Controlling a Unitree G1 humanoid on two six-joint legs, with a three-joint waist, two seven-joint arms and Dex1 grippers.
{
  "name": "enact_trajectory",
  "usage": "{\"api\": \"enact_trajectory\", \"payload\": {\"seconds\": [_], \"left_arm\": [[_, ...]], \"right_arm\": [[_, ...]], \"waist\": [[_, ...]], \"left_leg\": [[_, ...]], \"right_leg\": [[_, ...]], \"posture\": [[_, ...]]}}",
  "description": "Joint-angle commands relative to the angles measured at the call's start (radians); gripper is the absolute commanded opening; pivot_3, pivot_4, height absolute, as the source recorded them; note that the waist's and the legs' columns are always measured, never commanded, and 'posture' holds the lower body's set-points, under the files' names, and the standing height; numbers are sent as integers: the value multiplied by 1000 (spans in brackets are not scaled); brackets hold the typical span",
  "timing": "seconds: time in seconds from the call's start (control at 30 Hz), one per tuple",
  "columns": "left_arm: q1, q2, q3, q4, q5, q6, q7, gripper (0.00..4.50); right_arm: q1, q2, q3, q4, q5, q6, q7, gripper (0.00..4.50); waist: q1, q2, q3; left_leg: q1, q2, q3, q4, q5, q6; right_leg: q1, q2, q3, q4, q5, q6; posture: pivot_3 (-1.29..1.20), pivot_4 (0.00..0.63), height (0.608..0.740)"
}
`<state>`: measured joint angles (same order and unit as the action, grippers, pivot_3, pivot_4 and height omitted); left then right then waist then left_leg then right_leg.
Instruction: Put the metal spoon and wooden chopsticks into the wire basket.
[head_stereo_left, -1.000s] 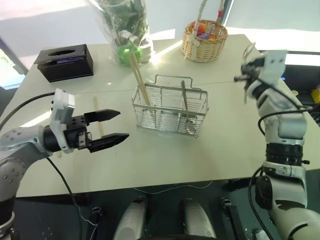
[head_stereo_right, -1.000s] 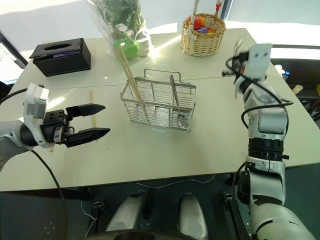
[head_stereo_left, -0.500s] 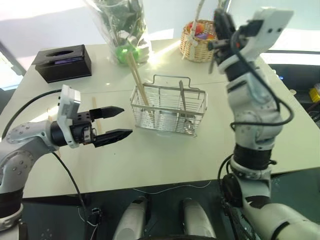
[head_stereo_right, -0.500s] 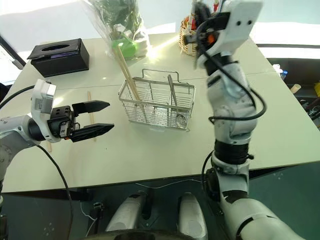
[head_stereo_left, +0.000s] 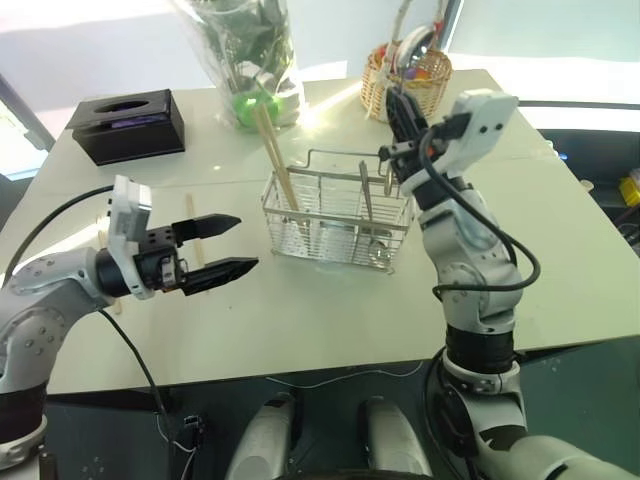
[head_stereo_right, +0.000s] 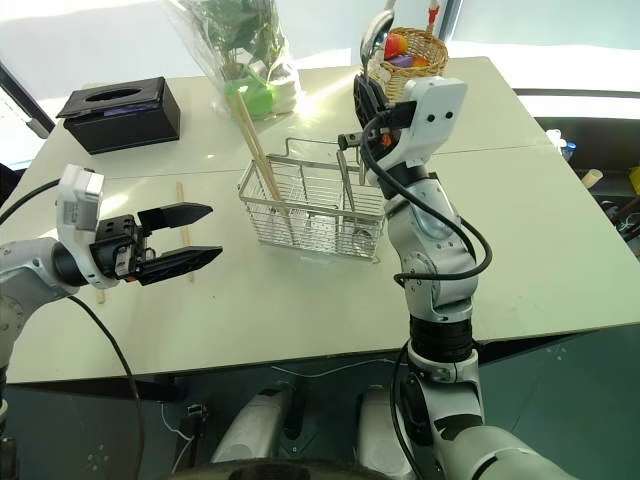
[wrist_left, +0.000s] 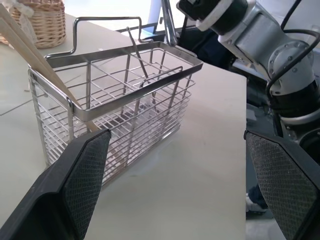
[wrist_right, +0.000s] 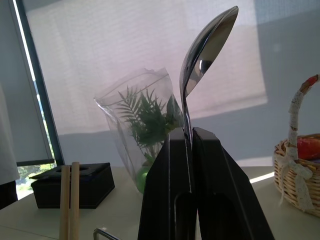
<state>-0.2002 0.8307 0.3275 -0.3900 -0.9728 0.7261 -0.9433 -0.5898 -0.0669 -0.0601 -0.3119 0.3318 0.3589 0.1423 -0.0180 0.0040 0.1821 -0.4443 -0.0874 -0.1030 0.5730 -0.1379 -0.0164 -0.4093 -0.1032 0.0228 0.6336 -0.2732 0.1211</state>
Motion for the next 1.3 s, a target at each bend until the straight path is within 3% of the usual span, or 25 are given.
{"api": "enact_trajectory", "payload": {"seconds": [0.03, 0.27, 0.4, 0.57, 0.6, 0.97, 1.17, 1.3], "left_arm": [[2, -1, 38, -24, -22, -11, 4, 4500], [3, 2, 42, -25, -28, -5, 4, 4500], [0, 3, 41, -27, -32, -4, 11, 4500], [-5, 4, 40, -27, -36, -4, 20, 4500], [-5, 3, 40, -27, -36, -4, 21, 4500], [10, -11, 45, -27, -5, -31, 53, 4500], [35, -83, 39, 17, 131, -136, 153, 4500], [38, -137, 21, 94, 273, -205, 268, 4500]], "right_arm": [[13, 9, 15, -28, -8, -49, 10, 62], [53, 17, 25, -17, -27, -90, 6, 62], [61, 23, 27, -16, -29, -106, 3, 1443], [65, 19, 34, -23, -41, -111, 5, 4157], [65, 17, 34, -26, -43, -108, 3, 4476], [-17, -81, -20, -117, -26, 11, -2, 4476], [-131, -251, -114, -213, 151, 299, 48, 4476], [-185, -395, -175, -250, 368, 589, 112, 4476]], "waist": [[0, 0, 0], [1, 0, 0], [0, 0, 0], [0, 0, 0], [0, 0, 0], [2, 0, 0], [5, 0, 0], [5, -1, 0]], "left_leg": [[0, 0, 0, 0, 0, 0], [0, 0, 0, 0, 0, 0], [0, 0, 0, 0, 0, 0], [0, 0, 0, 0, 0, 0], [0, 0, 0, 0, 0, 0], [0, 0, 0, 0, 0, 0], [0, 0, 0, 0, 0, 0], [-1, 0, -1, 0, 0, 0]], "right_leg": [[0, 0, 0, 0, 0, 0], [0, 0, 0, 0, 0, 0], [0, 0, 0, 0, 0, 0], [0, 0, 0, 0, 0, 0], [0, 0, 0, 0, 0, 0], [0, 0, 0, 0, 0, 0], [1, -3, 0, -1, 0, 0], [2, -4, -1, -1, 0, 0]], "posture": [[0, 150, 740], [0, 150, 740], [0, 150, 740], [0, 150, 740], [0, 150, 740], [0, 150, 740], [0, 150, 740], [0, 150, 740]]}}
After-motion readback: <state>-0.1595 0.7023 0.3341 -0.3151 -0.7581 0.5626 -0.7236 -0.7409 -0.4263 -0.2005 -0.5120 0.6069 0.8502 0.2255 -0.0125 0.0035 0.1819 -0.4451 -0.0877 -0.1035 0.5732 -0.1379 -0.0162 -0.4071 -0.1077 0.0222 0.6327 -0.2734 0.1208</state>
